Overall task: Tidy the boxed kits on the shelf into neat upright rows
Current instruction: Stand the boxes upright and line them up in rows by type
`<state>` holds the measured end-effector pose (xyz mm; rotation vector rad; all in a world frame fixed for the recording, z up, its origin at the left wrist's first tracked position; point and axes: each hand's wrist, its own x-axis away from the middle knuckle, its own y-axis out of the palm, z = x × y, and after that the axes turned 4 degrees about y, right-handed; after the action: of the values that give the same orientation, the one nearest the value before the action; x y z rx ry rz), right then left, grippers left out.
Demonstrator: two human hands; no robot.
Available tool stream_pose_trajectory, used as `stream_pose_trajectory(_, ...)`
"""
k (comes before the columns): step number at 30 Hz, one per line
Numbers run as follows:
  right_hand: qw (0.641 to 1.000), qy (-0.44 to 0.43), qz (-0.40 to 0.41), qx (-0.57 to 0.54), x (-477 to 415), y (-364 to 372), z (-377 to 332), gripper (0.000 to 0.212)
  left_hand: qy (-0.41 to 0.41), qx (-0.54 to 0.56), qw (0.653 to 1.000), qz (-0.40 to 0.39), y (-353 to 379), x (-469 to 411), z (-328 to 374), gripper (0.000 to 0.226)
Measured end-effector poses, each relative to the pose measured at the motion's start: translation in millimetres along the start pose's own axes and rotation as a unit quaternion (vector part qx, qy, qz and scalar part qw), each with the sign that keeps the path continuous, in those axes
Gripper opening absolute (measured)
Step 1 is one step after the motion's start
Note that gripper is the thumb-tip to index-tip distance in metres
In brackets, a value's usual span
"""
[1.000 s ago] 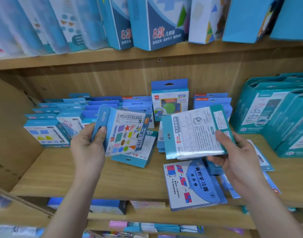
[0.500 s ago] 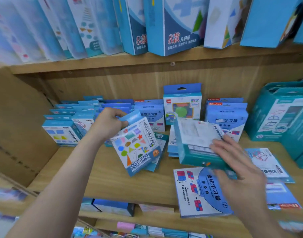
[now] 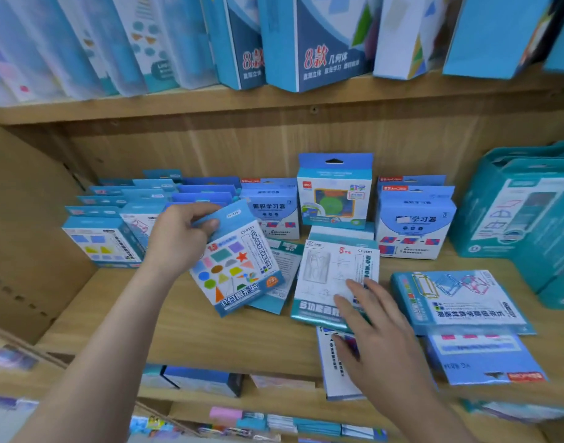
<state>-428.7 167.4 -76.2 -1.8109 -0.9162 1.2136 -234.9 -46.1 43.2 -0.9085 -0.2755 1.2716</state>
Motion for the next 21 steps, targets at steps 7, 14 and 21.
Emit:
stream_pose_trajectory(7,1.0,0.016,-0.003,0.001,-8.2,-3.0,-1.7,0.059,-0.024,-0.06,0.997,0.042,-29.1,8.9,-35.4,0.026)
stream_pose_trajectory(14,0.996,0.051,0.014,-0.071,-14.2,0.8,-7.2,0.065,-0.081,-0.022,0.996,0.031,-31.9,-5.4,-58.6,0.027)
stream_pose_trajectory(21,0.986,0.095,0.027,-0.132,-19.8,3.0,-14.0,0.058,-0.065,-0.087,0.994,0.017,-42.1,-15.0,-76.4,0.028)
